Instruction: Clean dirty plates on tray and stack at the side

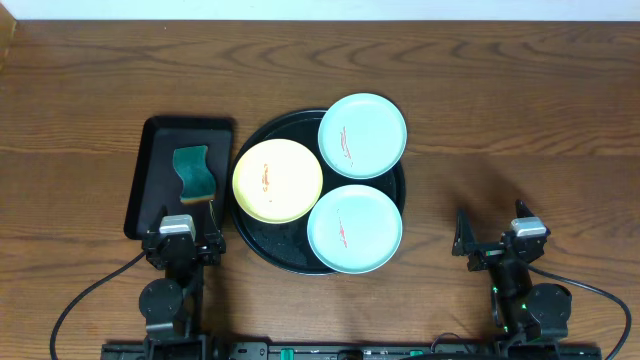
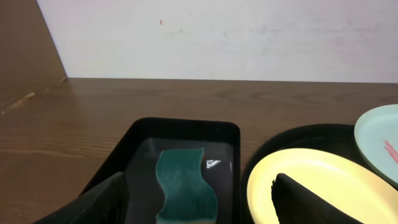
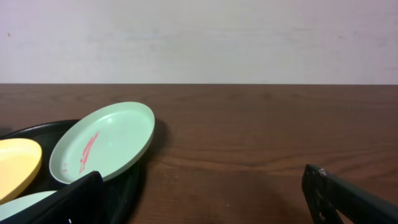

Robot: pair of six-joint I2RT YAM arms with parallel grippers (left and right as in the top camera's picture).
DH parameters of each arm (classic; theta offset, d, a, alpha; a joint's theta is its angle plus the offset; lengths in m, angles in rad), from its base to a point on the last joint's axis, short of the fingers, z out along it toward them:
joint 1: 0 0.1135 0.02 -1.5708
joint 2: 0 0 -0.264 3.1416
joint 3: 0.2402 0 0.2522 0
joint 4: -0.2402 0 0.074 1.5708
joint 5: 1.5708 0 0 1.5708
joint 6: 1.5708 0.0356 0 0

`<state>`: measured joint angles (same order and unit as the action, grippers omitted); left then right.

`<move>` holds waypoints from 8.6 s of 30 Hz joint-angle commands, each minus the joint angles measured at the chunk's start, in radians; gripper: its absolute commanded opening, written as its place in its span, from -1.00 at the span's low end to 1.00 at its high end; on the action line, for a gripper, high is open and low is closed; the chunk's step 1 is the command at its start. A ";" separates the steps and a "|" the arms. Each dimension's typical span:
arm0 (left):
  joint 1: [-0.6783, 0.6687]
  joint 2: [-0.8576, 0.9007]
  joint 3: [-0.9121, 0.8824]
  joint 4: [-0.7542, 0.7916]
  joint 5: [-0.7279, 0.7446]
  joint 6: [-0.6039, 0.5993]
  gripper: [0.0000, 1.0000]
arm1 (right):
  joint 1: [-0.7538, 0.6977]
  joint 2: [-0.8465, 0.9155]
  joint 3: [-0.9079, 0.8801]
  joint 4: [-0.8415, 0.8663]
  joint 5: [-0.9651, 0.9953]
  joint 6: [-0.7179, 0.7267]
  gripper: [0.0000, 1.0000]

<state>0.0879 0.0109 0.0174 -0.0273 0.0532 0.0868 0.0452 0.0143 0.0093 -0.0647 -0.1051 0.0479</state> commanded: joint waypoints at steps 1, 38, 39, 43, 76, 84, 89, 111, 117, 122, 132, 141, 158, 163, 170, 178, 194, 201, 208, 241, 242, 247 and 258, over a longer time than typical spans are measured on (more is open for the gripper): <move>0.000 -0.005 -0.013 -0.039 -0.012 0.017 0.48 | -0.012 -0.008 -0.004 0.001 -0.008 0.003 0.98; 0.001 0.053 0.040 -0.039 -0.013 -0.011 0.48 | -0.012 0.004 -0.003 0.005 0.006 -0.045 0.98; 0.001 0.053 0.040 -0.039 -0.013 -0.018 0.48 | -0.012 0.005 -0.003 0.006 0.006 -0.045 0.98; 0.001 0.053 0.042 -0.039 -0.012 -0.021 0.49 | -0.012 0.005 0.010 0.006 0.006 -0.045 0.99; 0.001 0.267 0.290 -0.044 -0.012 -0.021 0.49 | -0.012 0.046 0.106 0.045 -0.005 -0.041 0.98; 0.001 0.485 0.505 -0.149 -0.012 -0.058 0.48 | -0.012 0.273 0.268 0.028 -0.031 -0.042 0.98; 0.001 0.611 0.659 -0.285 -0.012 -0.058 0.48 | -0.012 0.467 0.418 -0.057 -0.067 -0.042 0.98; 0.001 1.469 1.509 -1.231 -0.001 -0.058 0.48 | -0.011 1.419 1.328 -0.815 -0.307 0.030 0.99; 0.001 1.593 1.509 -1.214 0.070 -0.055 0.49 | 0.025 1.502 1.328 -0.710 -0.518 0.089 0.91; 0.010 1.590 1.535 -1.210 0.018 -0.116 0.49 | 0.155 1.557 1.333 -0.659 -0.408 0.246 0.64; 0.097 1.576 1.595 -1.201 -0.039 -0.175 0.48 | 0.470 1.821 1.574 -0.729 -0.182 0.429 0.09; 0.110 1.576 1.595 -1.206 -0.040 -0.174 0.48 | 0.597 2.008 1.621 -0.723 -0.039 0.557 -0.21; 0.110 1.576 1.595 -1.204 -0.047 -0.174 0.49 | 0.636 2.179 1.620 -0.664 0.001 0.557 -0.66; 0.110 1.576 1.592 -1.197 -0.047 -0.174 0.48 | 0.640 2.203 1.619 -0.633 0.014 0.556 -0.75; 0.110 1.578 1.552 -1.154 -0.047 -0.148 0.48 | 0.655 2.226 1.619 -0.627 0.050 0.546 -0.98; 0.110 1.664 1.508 -1.131 -0.038 -0.058 0.44 | 0.656 2.229 1.619 -0.628 0.052 0.530 -0.98; 0.110 1.994 1.508 -1.009 0.076 0.003 0.01 | 0.656 2.229 1.617 -0.635 0.053 0.515 -0.98; 0.110 2.083 1.508 -0.988 0.078 0.002 -0.15 | 0.656 2.229 1.617 -0.637 0.053 0.512 -0.98; 0.110 2.112 1.501 -0.943 0.074 -0.016 -0.29 | 0.656 2.229 1.617 -0.638 0.055 0.512 -0.98; 0.019 1.717 1.516 -1.063 0.179 -0.079 -0.86 | 0.655 2.229 1.617 -0.646 0.043 0.512 -0.98; -0.005 1.720 1.498 -1.054 0.179 -0.111 -0.85 | 0.655 2.229 1.617 -0.648 0.044 0.512 -0.98; -0.108 1.723 1.409 -0.980 0.178 -0.210 -0.86 | 0.652 2.229 1.617 -0.661 0.044 0.512 -0.98; -0.197 1.811 1.221 -0.732 0.159 -0.291 -0.85 | 0.648 2.229 1.617 -0.670 0.018 0.512 -0.98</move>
<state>-0.1074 1.7679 1.2537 -0.7788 0.2146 -0.1757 0.6888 2.2059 1.6283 -0.7105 -0.0814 0.5732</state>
